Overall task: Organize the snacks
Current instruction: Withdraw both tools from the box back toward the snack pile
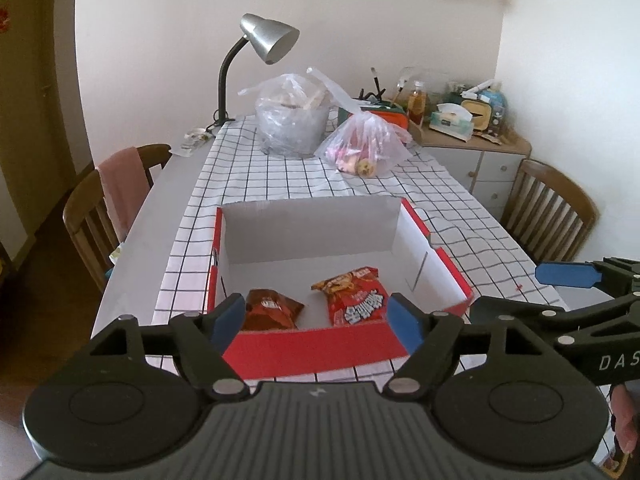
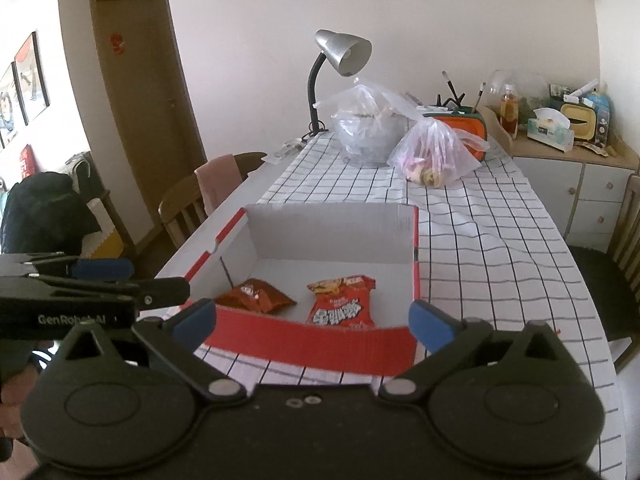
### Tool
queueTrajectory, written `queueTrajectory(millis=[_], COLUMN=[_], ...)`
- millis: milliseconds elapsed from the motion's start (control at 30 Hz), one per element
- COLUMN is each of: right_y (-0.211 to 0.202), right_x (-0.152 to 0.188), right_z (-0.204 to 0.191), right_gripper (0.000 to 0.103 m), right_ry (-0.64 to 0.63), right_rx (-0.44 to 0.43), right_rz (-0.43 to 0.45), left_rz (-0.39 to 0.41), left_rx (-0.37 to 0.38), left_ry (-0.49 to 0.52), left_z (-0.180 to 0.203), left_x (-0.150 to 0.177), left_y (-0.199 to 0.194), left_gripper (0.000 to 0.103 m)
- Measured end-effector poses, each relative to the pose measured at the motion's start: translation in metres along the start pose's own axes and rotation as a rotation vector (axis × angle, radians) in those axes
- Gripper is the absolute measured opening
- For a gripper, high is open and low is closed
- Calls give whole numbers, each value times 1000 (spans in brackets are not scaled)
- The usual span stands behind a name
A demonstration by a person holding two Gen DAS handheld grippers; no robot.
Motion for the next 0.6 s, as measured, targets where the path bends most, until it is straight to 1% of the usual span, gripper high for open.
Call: queueTrajectory(millis=[200,367,433,600], right_y=[-10,-11,-10,-9], right_x=[22,47,60,93], right_z=[-1,1,3,1], right_gripper=[103,103,103,103], right_ry=[-6,25,45,45], right_rx=[-9,-14,-23,-45], right_rz=[-23,-67,-95,-171], left_rz=[-7,-49,-68,-125], left_rx=[1,17,30,109], left_ry=[28,41,50,103], left_z=[-3,-11,-16,-25], left_x=[23,45,55,81], left_y=[-12,-13,-11,-6], left_gripper=[80,80,80,80])
Point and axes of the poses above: each gripper's, at about its wrist camera, not at the fingertips, and y roughly the way its jaws point, z to its right, x to its underside, the point moved 2 cm from there along y, roughly the way its jaws point, and after that the axes turned 1 degree about z, right-handed, at the moved point
